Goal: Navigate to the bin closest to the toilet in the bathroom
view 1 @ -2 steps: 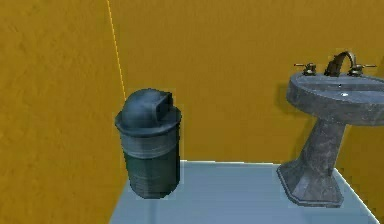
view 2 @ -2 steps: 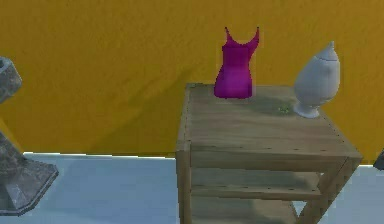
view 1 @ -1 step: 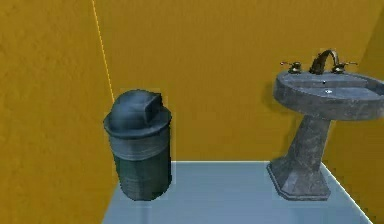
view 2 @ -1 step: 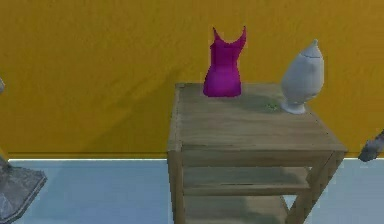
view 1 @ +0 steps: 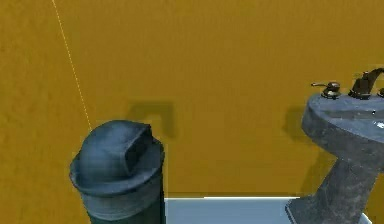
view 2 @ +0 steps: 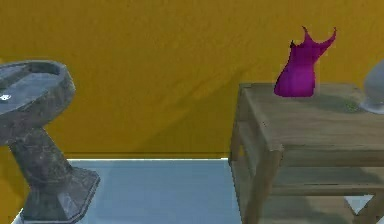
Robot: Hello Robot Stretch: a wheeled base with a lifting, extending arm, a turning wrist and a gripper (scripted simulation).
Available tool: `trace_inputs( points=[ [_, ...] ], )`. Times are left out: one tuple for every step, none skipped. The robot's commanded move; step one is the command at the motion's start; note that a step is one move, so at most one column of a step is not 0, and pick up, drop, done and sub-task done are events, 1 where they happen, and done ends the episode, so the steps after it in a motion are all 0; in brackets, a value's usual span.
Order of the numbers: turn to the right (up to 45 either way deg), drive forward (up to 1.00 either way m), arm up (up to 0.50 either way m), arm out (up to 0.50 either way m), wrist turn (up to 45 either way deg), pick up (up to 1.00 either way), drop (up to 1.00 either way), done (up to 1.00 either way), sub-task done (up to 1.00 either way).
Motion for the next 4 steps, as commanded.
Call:
trace_inputs(
  points=[
    [45.0, 0.0, 0.0, 0.0, 0.0, 0.0, 0.0, 0.0, 0.0],
    [45.0, 0.0, 0.0, 0.0, 0.0, 0.0, 0.0, 0.0, 0.0],
    [45.0, 0.0, 0.0, 0.0, 0.0, 0.0, 0.0, 0.0, 0.0],
    [39.0, 0.0, 0.0, 0.0, 0.0, 0.0, 0.0, 0.0, 0.0]
  ],
)
